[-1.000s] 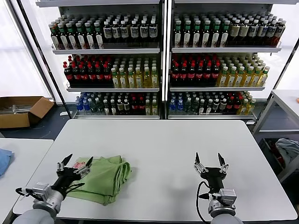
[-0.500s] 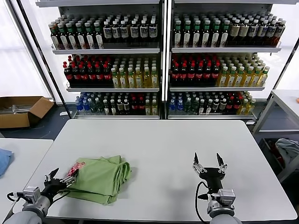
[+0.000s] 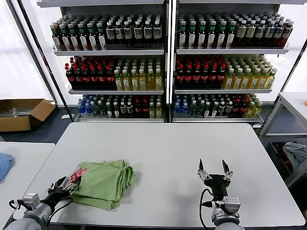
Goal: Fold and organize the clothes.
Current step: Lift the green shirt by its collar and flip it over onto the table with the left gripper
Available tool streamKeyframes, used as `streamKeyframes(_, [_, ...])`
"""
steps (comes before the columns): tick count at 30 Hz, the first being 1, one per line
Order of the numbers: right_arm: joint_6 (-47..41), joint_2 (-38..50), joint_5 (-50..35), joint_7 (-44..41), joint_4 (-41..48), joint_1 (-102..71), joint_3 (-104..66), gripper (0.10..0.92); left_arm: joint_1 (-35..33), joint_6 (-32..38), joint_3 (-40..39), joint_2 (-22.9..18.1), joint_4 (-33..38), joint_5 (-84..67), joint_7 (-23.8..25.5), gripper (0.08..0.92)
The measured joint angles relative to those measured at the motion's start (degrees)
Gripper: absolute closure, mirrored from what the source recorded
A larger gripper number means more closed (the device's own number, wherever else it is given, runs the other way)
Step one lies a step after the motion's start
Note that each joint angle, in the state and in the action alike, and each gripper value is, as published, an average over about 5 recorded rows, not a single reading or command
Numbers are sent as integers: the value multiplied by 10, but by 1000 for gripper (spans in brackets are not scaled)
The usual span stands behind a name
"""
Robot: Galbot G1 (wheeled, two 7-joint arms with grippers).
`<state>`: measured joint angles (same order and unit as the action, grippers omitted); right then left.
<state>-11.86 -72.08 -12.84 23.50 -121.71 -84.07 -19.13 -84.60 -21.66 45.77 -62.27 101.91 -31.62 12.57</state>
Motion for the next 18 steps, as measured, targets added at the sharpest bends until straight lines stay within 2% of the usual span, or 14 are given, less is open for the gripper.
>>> streamKeyframes(18, [-1, 0, 1, 2, 0, -2, -9, 203, 8, -2, -13, -19, -22, -6, 25, 844])
